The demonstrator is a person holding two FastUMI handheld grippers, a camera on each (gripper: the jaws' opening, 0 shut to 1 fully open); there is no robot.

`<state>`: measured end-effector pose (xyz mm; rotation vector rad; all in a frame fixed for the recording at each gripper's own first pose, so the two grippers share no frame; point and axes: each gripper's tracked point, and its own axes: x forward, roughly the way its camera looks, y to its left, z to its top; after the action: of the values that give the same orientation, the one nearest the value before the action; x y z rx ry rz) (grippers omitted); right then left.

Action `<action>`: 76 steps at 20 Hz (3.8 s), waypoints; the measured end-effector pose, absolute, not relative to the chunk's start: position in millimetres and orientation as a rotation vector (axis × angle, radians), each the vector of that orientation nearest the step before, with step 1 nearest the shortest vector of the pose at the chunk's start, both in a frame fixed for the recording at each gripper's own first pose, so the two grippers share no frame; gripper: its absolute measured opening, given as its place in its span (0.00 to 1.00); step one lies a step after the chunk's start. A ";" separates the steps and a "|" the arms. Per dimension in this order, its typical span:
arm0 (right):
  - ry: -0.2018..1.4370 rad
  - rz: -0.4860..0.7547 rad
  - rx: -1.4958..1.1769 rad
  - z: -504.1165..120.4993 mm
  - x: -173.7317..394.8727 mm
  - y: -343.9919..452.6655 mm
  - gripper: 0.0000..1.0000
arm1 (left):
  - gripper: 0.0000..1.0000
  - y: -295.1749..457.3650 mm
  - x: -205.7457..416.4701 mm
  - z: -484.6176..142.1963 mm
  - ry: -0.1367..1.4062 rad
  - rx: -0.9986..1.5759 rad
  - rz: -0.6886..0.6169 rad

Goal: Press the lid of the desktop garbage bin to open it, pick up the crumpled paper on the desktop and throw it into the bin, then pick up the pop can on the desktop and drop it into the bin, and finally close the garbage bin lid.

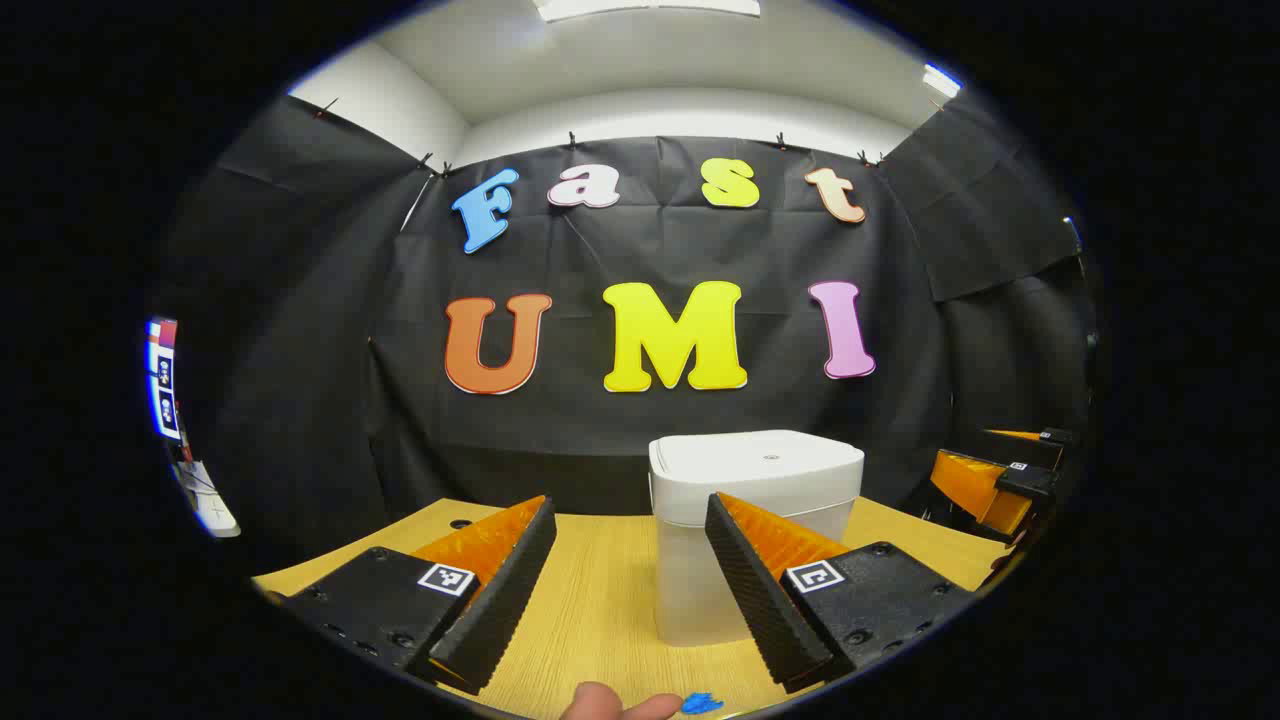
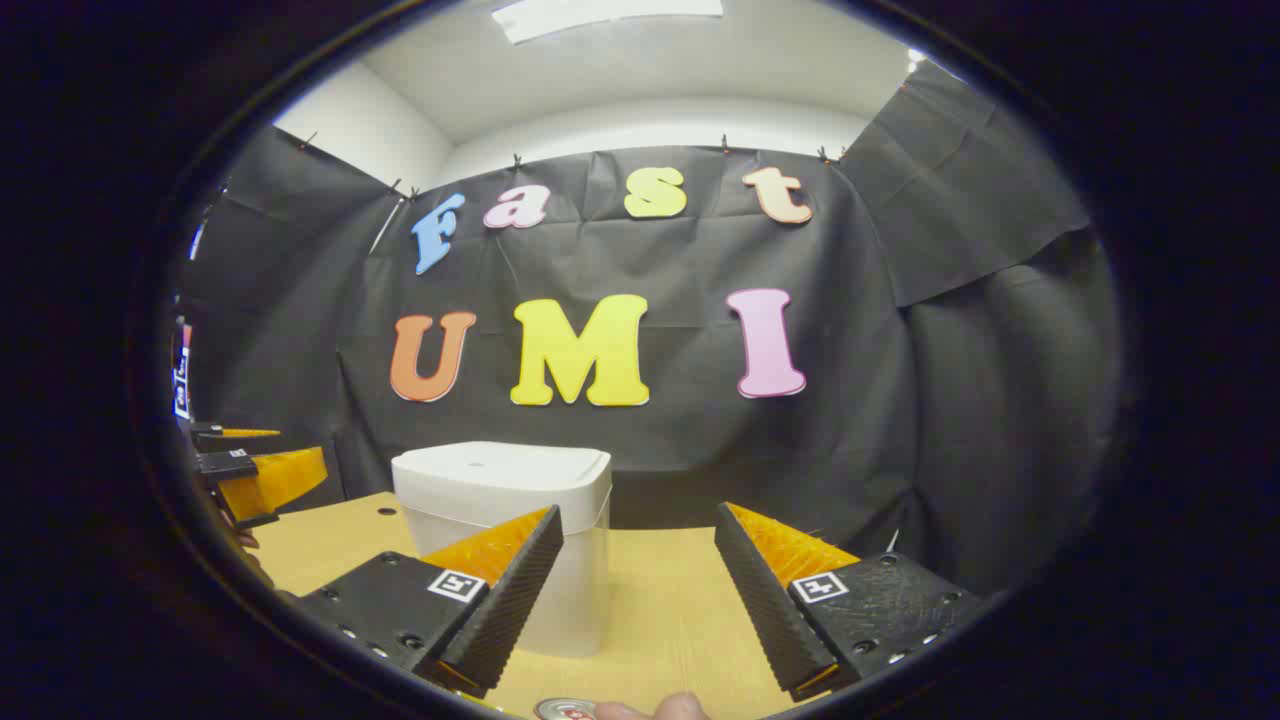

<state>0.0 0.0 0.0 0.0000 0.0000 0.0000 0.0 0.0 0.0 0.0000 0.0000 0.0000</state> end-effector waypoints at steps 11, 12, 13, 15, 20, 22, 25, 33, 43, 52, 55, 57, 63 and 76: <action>-0.021 0.057 -0.035 7.6 -5.2 20.0 0.97 | 0.96 -4.9 -4.5 6.2 0.000 -0.003 0.005; -0.019 0.057 -0.034 8.0 -5.6 21.2 0.96 | 0.96 -5.4 -4.6 4.9 0.006 -0.006 0.001; -0.018 0.057 -0.028 8.0 -5.4 21.7 0.96 | 0.96 -7.2 -4.6 3.6 0.013 -0.011 -0.006; -0.010 0.058 -0.015 8.0 -4.6 23.5 0.96 | 0.96 -6.4 -5.9 4.6 0.017 -0.014 -0.006; -0.008 0.054 -0.019 11.3 -5.6 26.4 0.95 | 0.96 1.7 -8.2 9.6 0.005 0.001 0.014; -0.007 0.061 -0.009 12.6 -5.8 29.2 0.95 | 0.96 6.4 -9.3 10.7 0.001 0.004 0.026; 0.000 0.066 -0.009 14.4 -3.6 30.8 0.95 | 0.96 9.6 -11.5 8.1 0.008 -0.018 0.029; 0.056 0.129 0.001 20.6 24.2 47.7 0.96 | 0.97 14.8 -15.7 -3.0 0.017 -0.045 0.025; 0.113 0.198 -0.085 47.0 113.2 92.3 0.88 | 0.97 33.1 -21.6 -14.0 0.029 -0.009 0.052; 0.209 0.276 -0.087 25.8 125.0 122.3 0.00 | 0.97 45.1 -18.8 -27.4 0.046 -0.033 0.061; 0.231 0.277 -0.093 21.5 118.6 119.5 0.00 | 0.97 42.6 -17.5 -32.6 0.057 -0.037 0.052; 0.289 0.280 -0.090 4.4 126.3 121.2 0.00 | 0.97 39.6 -17.0 -33.7 0.059 -0.036 0.044; 0.324 0.280 -0.208 -5.6 128.0 123.0 0.01 | 0.97 27.1 -11.0 -44.6 0.079 -0.113 0.017; 0.032 0.207 -0.008 61.7 89.0 85.2 0.96 | 1.00 4.0 -11.7 -42.0 0.092 -0.067 0.002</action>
<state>89.0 85.2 61.7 -0.0079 0.0321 0.2069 -11.7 4.0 -42.0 -0.0669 0.0918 0.0019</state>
